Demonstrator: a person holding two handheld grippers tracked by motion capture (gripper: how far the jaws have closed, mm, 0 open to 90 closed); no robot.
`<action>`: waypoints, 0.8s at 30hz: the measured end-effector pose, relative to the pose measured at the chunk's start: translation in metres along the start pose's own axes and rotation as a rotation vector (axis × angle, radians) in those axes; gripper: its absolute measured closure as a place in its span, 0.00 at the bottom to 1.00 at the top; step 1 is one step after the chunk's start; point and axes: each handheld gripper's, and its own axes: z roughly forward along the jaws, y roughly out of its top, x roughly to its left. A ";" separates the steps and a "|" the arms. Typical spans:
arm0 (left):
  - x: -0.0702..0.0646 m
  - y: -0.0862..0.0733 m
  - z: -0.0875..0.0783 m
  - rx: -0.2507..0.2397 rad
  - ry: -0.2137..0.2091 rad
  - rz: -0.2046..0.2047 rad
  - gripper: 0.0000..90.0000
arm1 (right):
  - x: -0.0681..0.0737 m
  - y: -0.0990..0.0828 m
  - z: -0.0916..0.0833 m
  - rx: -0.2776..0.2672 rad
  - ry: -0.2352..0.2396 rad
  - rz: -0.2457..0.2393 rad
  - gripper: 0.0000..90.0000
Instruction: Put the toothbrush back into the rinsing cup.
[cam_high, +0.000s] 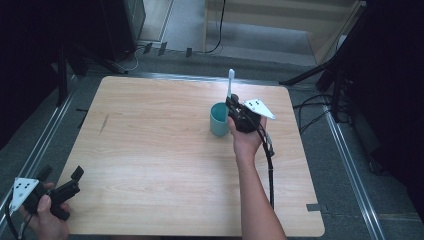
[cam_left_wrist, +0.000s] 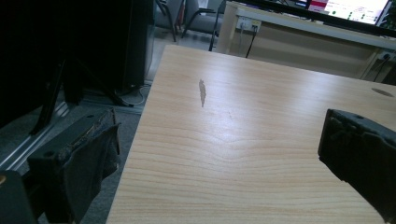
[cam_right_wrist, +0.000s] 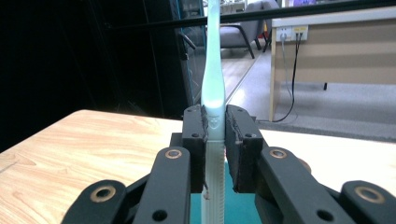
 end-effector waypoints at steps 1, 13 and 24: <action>0.000 0.000 0.000 -0.001 0.000 0.000 0.00 | -0.001 -0.002 0.000 0.003 -0.001 0.003 0.88; -0.001 0.000 0.000 0.001 0.004 0.005 0.00 | -0.002 -0.023 0.003 0.097 -0.011 0.012 0.88; 0.000 0.000 0.000 -0.001 0.001 0.001 0.00 | 0.003 -0.031 0.009 0.185 -0.025 -0.010 0.88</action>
